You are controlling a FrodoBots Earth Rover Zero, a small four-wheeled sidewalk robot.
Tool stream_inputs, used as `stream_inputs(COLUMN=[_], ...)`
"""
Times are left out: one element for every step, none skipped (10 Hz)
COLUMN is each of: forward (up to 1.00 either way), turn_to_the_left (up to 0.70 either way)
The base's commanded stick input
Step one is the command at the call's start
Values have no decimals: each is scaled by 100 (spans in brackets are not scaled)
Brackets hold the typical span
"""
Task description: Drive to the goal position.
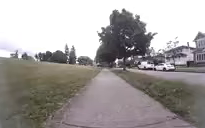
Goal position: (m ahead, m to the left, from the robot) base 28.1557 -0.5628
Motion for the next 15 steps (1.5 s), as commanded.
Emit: stream_inputs(forward=[70,70,70,70,70,70,70,70,70,70,70,70,70,70,70], turn_to_the_left=[-27,0,0,0,0,0,0,0,0,0,0,0,0,0,0])
